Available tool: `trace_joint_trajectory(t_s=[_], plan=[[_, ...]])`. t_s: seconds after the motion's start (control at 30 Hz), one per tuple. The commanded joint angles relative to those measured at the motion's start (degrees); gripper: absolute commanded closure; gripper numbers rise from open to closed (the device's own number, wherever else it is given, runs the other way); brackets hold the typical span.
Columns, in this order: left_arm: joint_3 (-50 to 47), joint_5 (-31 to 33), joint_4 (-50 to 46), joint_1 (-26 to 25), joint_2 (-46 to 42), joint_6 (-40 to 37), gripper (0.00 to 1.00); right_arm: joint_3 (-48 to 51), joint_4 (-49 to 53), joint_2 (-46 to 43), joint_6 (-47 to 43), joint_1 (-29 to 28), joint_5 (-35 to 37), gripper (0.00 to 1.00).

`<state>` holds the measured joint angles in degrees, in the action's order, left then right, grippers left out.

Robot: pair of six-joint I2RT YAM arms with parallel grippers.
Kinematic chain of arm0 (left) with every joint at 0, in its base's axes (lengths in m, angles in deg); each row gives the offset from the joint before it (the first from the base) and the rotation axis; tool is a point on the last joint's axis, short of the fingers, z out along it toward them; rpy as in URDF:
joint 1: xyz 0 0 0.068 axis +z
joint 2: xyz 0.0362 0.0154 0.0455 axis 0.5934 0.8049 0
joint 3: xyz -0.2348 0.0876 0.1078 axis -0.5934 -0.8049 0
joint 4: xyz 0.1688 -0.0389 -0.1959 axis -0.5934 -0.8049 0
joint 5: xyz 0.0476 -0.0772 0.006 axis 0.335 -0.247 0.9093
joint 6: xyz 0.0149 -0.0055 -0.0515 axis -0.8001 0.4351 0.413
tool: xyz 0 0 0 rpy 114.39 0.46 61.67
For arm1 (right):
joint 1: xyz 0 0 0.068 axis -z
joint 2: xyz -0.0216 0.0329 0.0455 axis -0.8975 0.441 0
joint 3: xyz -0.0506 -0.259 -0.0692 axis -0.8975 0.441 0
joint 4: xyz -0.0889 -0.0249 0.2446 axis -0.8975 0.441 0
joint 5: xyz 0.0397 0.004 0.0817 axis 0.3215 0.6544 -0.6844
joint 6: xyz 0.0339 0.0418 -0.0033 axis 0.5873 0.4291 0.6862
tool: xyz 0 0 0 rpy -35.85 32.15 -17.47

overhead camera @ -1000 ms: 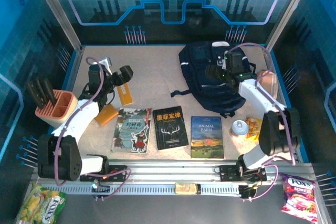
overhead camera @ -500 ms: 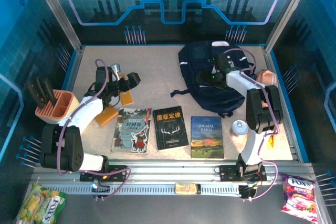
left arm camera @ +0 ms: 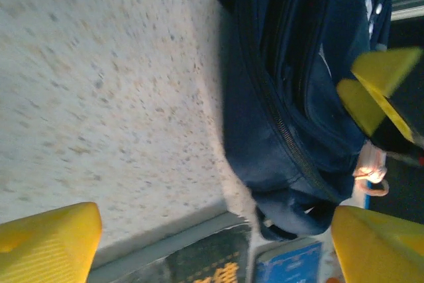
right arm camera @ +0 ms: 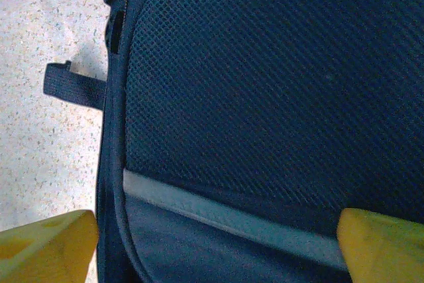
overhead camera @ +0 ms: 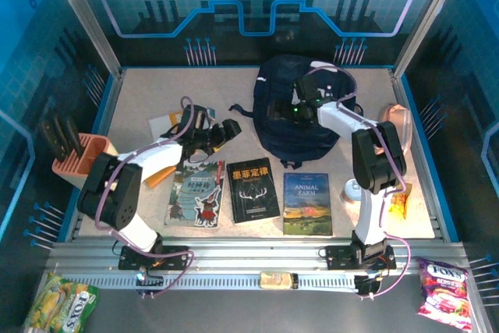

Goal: Pack books, pencil case, and school supplies into a backpack

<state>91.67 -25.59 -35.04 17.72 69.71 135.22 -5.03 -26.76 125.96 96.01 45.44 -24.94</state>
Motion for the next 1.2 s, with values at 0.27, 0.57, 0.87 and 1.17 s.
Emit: trace_joint_trajectory(t_s=[0.27, 0.57, 0.87, 1.17], plan=[[11.3, -2.4, 7.8, -8.4, 14.4, 18.6, 0.19, 16.7, -5.5, -19.2, 4.3, 9.3, -3.0, 0.05], [19.6, -1.4, 3.6, -9.5, 21.8, 20.8, 0.26, 20.2, -5.5, -21.2, 5.1, 11.2, -3.2, 0.05], [25.4, -1.2, -1.1, -10.1, 26.4, 20.8, 0.46, 21.2, -6.1, -20.9, 6.4, 12.2, -3.7, 0.05], [28.2, -2.3, -1.4, -10.1, 24.1, 17.6, 0.77, 22.5, -6.2, -23.1, 6.7, 13.5, -3.2, 0.05]])
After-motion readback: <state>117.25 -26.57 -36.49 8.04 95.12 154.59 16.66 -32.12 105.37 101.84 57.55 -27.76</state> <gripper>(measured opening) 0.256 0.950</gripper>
